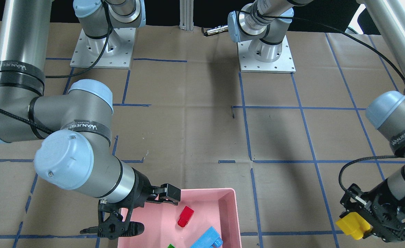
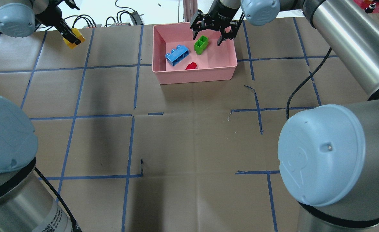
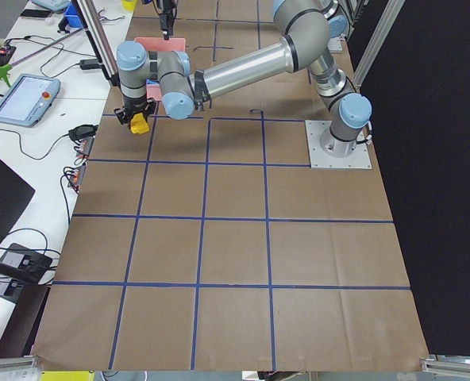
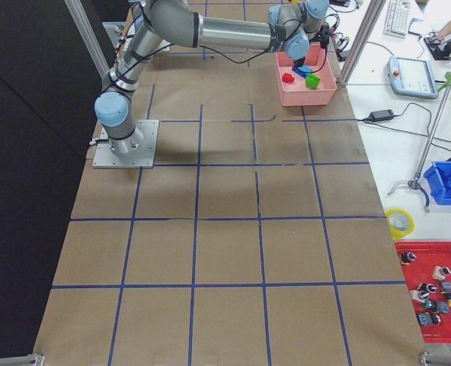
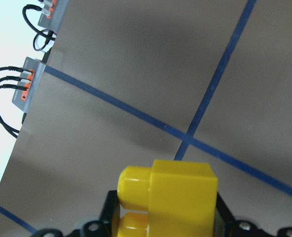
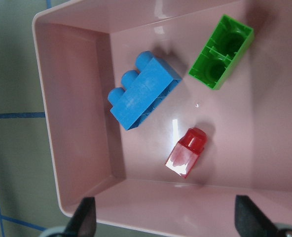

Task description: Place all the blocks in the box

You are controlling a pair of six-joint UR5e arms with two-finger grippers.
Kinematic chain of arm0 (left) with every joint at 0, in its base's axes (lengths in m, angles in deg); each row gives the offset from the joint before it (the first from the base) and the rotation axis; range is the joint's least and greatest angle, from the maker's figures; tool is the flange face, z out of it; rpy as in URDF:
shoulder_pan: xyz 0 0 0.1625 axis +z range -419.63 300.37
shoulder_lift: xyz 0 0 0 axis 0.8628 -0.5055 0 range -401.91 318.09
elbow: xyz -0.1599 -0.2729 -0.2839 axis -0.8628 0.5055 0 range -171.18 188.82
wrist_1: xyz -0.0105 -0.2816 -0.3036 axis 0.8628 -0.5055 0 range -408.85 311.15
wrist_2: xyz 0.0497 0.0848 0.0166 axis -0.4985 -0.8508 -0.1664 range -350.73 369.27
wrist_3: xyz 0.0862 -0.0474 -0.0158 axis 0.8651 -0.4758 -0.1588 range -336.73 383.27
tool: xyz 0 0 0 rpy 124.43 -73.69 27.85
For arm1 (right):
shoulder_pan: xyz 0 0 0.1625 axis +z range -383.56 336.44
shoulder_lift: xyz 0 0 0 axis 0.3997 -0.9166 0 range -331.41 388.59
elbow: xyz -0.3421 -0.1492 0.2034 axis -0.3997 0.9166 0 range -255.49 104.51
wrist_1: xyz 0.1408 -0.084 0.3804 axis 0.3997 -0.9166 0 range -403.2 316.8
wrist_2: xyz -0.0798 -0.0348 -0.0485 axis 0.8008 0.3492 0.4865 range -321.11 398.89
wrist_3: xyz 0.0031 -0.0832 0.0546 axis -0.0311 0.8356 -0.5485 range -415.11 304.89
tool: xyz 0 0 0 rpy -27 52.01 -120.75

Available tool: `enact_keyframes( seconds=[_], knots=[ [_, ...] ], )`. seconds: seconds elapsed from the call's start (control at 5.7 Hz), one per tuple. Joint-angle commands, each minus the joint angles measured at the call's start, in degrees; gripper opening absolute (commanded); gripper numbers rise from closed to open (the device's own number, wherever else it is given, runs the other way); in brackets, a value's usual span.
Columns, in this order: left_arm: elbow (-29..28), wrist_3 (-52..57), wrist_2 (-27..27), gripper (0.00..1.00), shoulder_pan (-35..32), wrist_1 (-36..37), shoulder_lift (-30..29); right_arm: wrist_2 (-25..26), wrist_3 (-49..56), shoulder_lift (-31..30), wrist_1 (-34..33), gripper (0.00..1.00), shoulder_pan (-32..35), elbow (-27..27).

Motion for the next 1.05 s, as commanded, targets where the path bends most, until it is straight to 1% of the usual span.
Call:
enact_keyframes(
  seconds=[0.0,0.18,0.35,0.53,0.7,0.88],
  knots=[
    [-0.04,-23.95,3.96,0.11,-5.52,-0.03,0.00,6.27,6.84,-10.27,5.19,1.00,-3.25,-7.11],
    [-0.99,-37.84,3.80,0.12,-9.64,2.94,-0.70,10.32,7.37,-16.16,6.67,1.00,-3.35,-11.85],
    [-1.52,-49.03,2.93,0.13,-14.38,3.66,-1.40,11.31,7.38,-23.26,7.30,1.00,-3.35,-18.86],
    [-1.70,-58.80,3.01,0.13,-16.86,3.85,-2.02,15.76,7.29,-30.12,6.52,1.00,-3.35,-26.76],
    [-1.62,-64.55,2.83,0.15,-19.76,6.02,-3.59,21.37,7.20,-34.63,6.42,1.00,-3.26,-31.89],
    [-1.62,-68.00,-1.87,0.31,-22.14,12.48,-7.43,21.08,7.03,-39.29,6.51,1.00,-3.26,-35.94]
  ],
)
